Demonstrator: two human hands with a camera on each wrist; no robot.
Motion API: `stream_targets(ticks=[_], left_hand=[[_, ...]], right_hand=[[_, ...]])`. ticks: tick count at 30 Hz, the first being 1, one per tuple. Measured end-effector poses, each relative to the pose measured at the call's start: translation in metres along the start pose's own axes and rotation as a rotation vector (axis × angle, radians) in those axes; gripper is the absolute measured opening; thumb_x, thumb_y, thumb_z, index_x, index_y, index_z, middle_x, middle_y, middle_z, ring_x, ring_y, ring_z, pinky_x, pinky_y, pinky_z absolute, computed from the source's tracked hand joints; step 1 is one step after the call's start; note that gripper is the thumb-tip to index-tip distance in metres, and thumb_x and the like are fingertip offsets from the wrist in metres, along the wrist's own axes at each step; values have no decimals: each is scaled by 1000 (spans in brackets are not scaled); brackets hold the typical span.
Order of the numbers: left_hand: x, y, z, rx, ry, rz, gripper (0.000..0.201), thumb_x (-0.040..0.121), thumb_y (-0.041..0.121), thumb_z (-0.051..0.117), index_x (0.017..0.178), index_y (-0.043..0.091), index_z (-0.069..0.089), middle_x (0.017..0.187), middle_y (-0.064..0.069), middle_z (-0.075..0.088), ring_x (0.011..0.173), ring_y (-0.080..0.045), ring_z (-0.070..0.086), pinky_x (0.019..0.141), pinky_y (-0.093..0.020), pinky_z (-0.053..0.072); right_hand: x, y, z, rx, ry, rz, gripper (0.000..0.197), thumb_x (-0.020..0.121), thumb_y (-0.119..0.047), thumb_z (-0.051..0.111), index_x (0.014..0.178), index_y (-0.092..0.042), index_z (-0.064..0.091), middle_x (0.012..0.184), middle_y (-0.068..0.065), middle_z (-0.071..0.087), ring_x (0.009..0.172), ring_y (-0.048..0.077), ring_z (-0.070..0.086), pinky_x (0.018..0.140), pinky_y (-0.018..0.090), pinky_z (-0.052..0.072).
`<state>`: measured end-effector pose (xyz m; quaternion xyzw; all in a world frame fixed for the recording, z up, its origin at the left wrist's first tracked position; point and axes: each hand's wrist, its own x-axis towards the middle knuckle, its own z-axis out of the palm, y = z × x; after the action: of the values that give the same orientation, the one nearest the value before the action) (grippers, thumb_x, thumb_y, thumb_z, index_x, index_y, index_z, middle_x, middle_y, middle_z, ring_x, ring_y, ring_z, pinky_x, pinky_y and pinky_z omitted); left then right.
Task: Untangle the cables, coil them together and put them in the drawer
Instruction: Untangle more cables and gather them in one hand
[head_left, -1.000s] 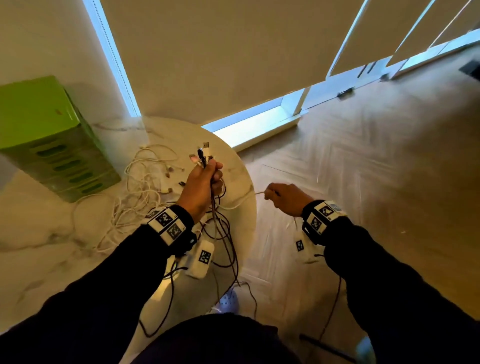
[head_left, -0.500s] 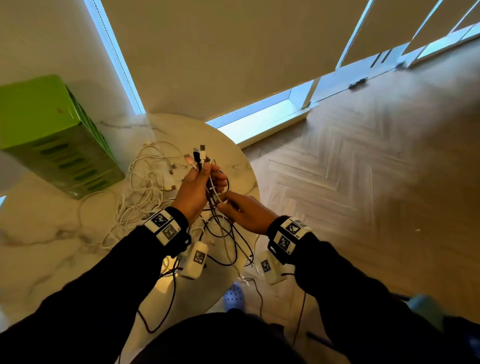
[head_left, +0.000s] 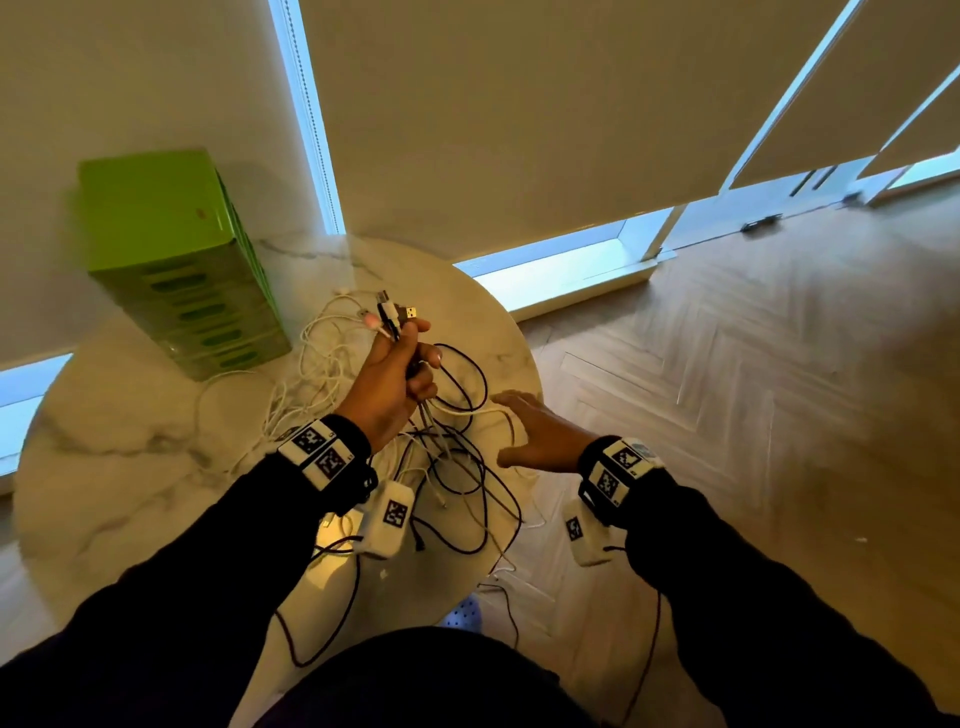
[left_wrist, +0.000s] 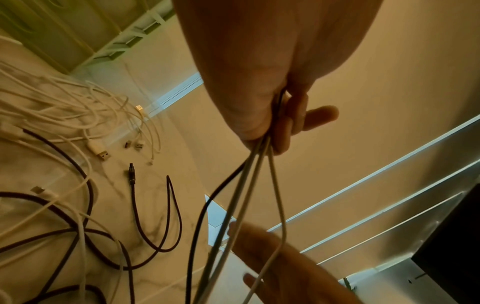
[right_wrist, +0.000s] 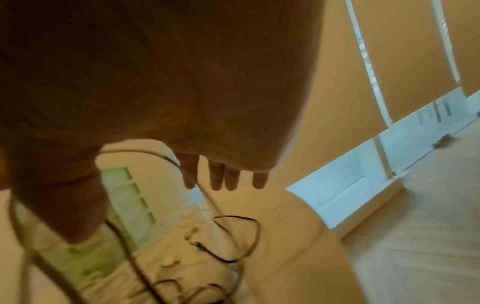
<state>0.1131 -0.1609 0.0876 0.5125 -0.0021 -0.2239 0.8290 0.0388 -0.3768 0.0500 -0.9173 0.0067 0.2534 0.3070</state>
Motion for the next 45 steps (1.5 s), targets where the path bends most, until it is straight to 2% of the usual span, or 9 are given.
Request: stream_targets(ticks=[5, 8, 10, 16, 20, 31, 38, 42, 45], left_hand=[[-7, 7, 3, 9, -102, -44, 30, 109, 30, 34, 99, 13, 56, 75, -1, 58, 55, -9, 42, 55, -23, 39], [-12, 16, 0, 49, -93, -42, 27, 109, 21, 38, 99, 9, 60, 78, 0, 65, 65, -13, 54, 64, -24, 46], [-16, 23, -6, 29, -76, -20, 23, 107, 12, 39, 103, 8, 61, 81, -1, 72, 75, -16, 65, 74, -27, 54], [-25, 34, -21, -173, -47, -59, 11, 100, 12, 46, 92, 11, 53, 66, -1, 53, 77, -25, 60, 86, -35, 52], [-24, 36, -21, -191, 18, -20, 26, 103, 28, 49, 79, 18, 43, 65, 3, 30, 60, -14, 39, 76, -32, 46], [-23, 59, -54, -122, 50, 29, 17, 107, 40, 42, 94, 28, 40, 69, 8, 33, 53, -6, 33, 71, -39, 55], [-16, 59, -55, -198, 143, 149, 12, 108, 36, 39, 98, 30, 40, 69, 7, 33, 58, -8, 32, 64, -27, 35], [-10, 62, -49, -194, 262, 239, 11, 109, 34, 38, 100, 28, 41, 66, 9, 34, 56, -6, 28, 55, -22, 26], [-3, 45, -49, -64, 286, 233, 13, 109, 34, 39, 117, 24, 38, 68, 10, 30, 58, -6, 23, 54, -23, 21]], right_hand=[[17, -65, 7, 197, -164, -204, 69, 90, -37, 72, 149, -19, 40, 150, 4, 48, 135, 15, 46, 109, 27, 35], [24, -83, 13, 234, -215, -272, 28, 99, -32, 60, 118, -12, 65, 104, 3, 72, 96, 10, 66, 96, 31, 50], [25, -88, 17, 296, -224, -224, 38, 103, -38, 49, 101, -6, 68, 77, 3, 65, 74, 15, 65, 81, 33, 51], [41, -73, 15, -93, 161, -185, 49, 96, -68, 37, 67, -29, 43, 68, -1, 55, 67, 23, 55, 72, 41, 50], [45, -82, 20, -104, 57, -297, 41, 98, -59, 47, 80, -22, 45, 70, 1, 55, 67, 21, 54, 68, 39, 44], [26, -86, 33, 427, -357, -289, 53, 105, -52, 25, 93, -7, 51, 62, 2, 39, 50, 15, 37, 51, 29, 37], [48, -85, 5, -83, 265, -164, 49, 100, -63, 31, 86, -19, 47, 75, 3, 60, 67, 24, 55, 66, 41, 46], [47, -102, 41, -223, 41, -240, 46, 103, -58, 23, 104, -18, 45, 87, 6, 63, 76, 27, 61, 71, 43, 52], [42, -117, 77, -362, -184, -300, 37, 104, -41, 39, 120, -8, 44, 106, 16, 64, 91, 36, 64, 72, 41, 49]])
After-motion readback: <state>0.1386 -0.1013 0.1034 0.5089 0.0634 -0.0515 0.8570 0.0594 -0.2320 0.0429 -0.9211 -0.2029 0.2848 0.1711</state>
